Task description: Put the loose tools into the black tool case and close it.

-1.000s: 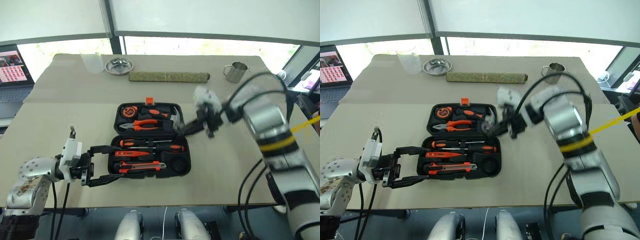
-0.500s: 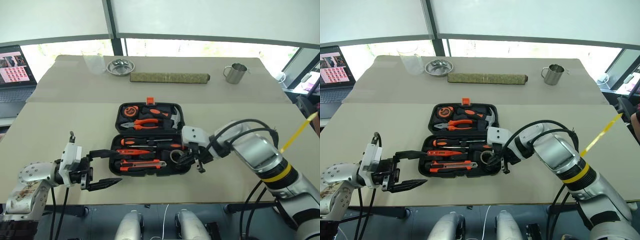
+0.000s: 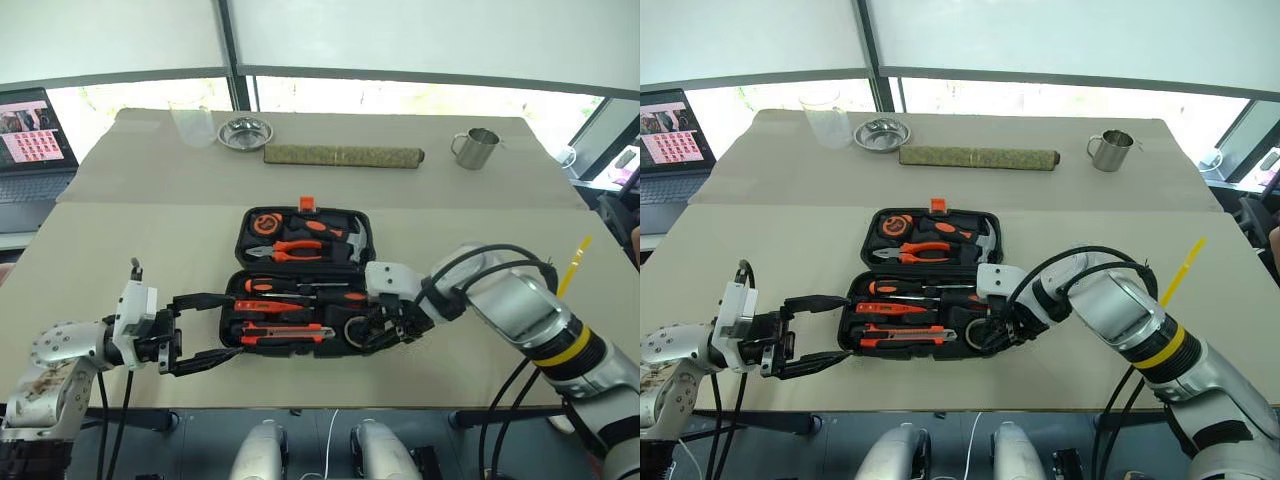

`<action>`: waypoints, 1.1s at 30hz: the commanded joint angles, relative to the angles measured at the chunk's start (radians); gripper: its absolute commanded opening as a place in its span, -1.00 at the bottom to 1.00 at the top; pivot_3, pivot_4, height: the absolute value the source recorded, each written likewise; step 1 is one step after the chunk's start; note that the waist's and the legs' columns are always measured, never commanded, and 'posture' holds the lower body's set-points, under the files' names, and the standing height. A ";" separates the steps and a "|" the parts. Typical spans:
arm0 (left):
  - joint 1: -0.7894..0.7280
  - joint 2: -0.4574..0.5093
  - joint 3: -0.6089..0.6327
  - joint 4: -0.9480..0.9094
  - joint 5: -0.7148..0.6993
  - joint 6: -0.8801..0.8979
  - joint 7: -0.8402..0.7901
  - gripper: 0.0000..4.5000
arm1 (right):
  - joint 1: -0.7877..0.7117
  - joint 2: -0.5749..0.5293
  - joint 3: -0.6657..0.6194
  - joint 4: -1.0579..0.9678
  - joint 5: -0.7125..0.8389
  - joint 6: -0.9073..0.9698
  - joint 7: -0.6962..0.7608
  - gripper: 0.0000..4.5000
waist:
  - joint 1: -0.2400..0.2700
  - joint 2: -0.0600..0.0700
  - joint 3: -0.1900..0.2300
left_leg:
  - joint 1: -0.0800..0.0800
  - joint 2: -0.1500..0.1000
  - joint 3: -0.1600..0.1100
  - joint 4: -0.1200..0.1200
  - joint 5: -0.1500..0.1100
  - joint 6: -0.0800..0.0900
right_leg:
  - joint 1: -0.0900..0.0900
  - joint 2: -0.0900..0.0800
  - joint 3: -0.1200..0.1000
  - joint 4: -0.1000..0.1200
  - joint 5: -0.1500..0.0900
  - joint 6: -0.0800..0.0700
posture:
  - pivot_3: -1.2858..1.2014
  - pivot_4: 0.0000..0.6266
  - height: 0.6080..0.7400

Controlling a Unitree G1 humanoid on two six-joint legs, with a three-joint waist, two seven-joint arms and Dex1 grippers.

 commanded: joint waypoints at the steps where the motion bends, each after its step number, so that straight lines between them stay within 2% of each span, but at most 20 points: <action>1: -0.001 0.017 0.041 -0.002 -0.014 0.045 0.054 1.00 | -0.001 0.011 -0.077 0.016 0.054 -0.076 0.023 0.60 | -0.001 0.000 0.000 | 0.000 0.000 0.000 0.000 0.000 0.000 | 0.000 0.000 0.000 0.000 0.000 0.000 | 0.03 -0.52 1.00; 3: -0.002 0.013 0.075 0.009 -0.034 0.095 0.113 1.00 | 0.004 -0.051 -0.151 0.018 0.146 -0.122 0.145 0.94 | -0.001 0.000 0.000 | 0.000 0.000 0.000 0.000 0.000 0.000 | 0.000 0.000 0.000 0.001 0.000 0.000 | 0.03 -0.52 1.00; 7: -0.018 0.006 0.135 0.051 -0.064 0.172 0.207 1.00 | -0.003 -0.099 -0.261 0.123 0.217 -0.144 0.196 0.97 | 0.000 -0.001 0.001 | 0.000 0.001 -0.001 0.000 0.000 0.000 | 0.000 0.000 0.000 0.000 0.000 0.000 | 0.03 -0.52 1.00; 9: -0.053 -0.002 0.146 0.093 -0.037 0.184 0.275 0.77 | 0.009 -0.090 -0.322 0.211 0.217 -0.184 0.156 0.72 | -0.001 -0.001 0.001 | 0.000 0.001 -0.001 0.000 0.000 0.000 | 0.001 0.000 0.000 0.000 0.000 0.000 | 0.03 -0.52 1.00; 12: -0.143 -0.023 0.116 0.191 0.073 0.151 0.415 0.33 | 0.042 -0.014 -0.420 0.412 0.145 -0.343 -0.029 0.33 | 0.002 -0.003 0.001 | 0.001 0.000 -0.001 0.001 0.000 0.000 | 0.001 0.000 0.000 0.001 0.000 0.000 | 0.03 -0.52 1.00; 14: -0.190 -0.036 0.073 0.245 0.135 0.137 0.461 0.04 | 0.058 0.033 -0.429 0.506 0.077 -0.447 -0.142 0.05 | 0.002 -0.003 0.001 | 0.001 -0.001 0.000 0.001 0.000 0.000 | 0.001 0.000 0.000 0.001 0.001 0.000 | 0.03 -0.52 1.00; 18: -0.268 -0.067 0.003 0.330 0.199 0.142 0.496 -0.64 | 0.086 0.085 -0.387 0.612 -0.041 -0.658 -0.223 -0.60 | 0.001 -0.003 0.001 | -0.001 -0.001 0.006 0.000 0.000 0.000 | -0.001 0.000 0.001 0.000 0.001 0.001 | 0.03 -0.52 1.00; 19: -0.287 -0.079 -0.022 0.346 0.216 0.140 0.499 -0.77 | 0.092 0.106 -0.379 0.631 -0.053 -0.679 -0.240 -0.73 | 0.000 -0.003 0.001 | -0.001 -0.001 0.006 0.000 0.000 0.000 | -0.001 -0.001 0.002 0.001 0.001 0.001 | 0.03 -0.52 1.00; 20: -0.300 -0.088 -0.045 0.354 0.226 0.138 0.492 -0.79 | 0.096 0.124 -0.375 0.639 -0.060 -0.690 -0.256 -0.75 | -0.001 -0.003 0.001 | -0.001 -0.001 0.006 0.000 0.000 0.000 | -0.002 -0.001 0.002 0.001 0.001 0.001 | 0.03 -0.52 1.00; 21: -0.314 -0.100 -0.065 0.363 0.235 0.129 0.485 -0.90 | 0.095 0.143 -0.371 0.647 -0.066 -0.697 -0.270 -0.88 | -0.003 -0.003 0.001 | -0.002 -0.001 0.007 0.000 0.000 0.000 | -0.003 0.000 0.002 0.000 0.002 0.001 | 0.03 -0.52 1.00; 25: -0.368 -0.138 -0.131 0.402 0.293 0.072 0.475 -0.90 | 0.106 0.183 -0.347 0.637 -0.094 -0.712 -0.269 -0.88 | -0.002 -0.003 0.001 | -0.002 -0.001 0.007 0.000 0.001 -0.001 | -0.002 0.000 0.002 0.001 0.002 0.001 | 0.03 -0.52 1.00; 29: -0.382 -0.162 -0.180 0.393 0.296 0.097 0.440 -0.90 | 0.138 0.206 -0.342 0.595 -0.086 -0.713 -0.257 -0.88 | 0.001 -0.003 0.001 | -0.002 -0.001 0.007 0.000 0.000 -0.001 | -0.002 0.000 0.002 0.001 0.002 0.001 | 0.03 -0.52 1.00; 33: -0.336 -0.140 -0.209 0.338 0.278 0.135 0.360 -0.90 | 0.178 0.205 -0.347 0.538 -0.079 -0.693 -0.254 -0.88 | 0.001 -0.003 0.001 | -0.002 -0.002 0.006 0.001 0.000 -0.001 | -0.001 -0.001 0.002 0.000 0.003 0.002 | 0.03 -0.52 1.00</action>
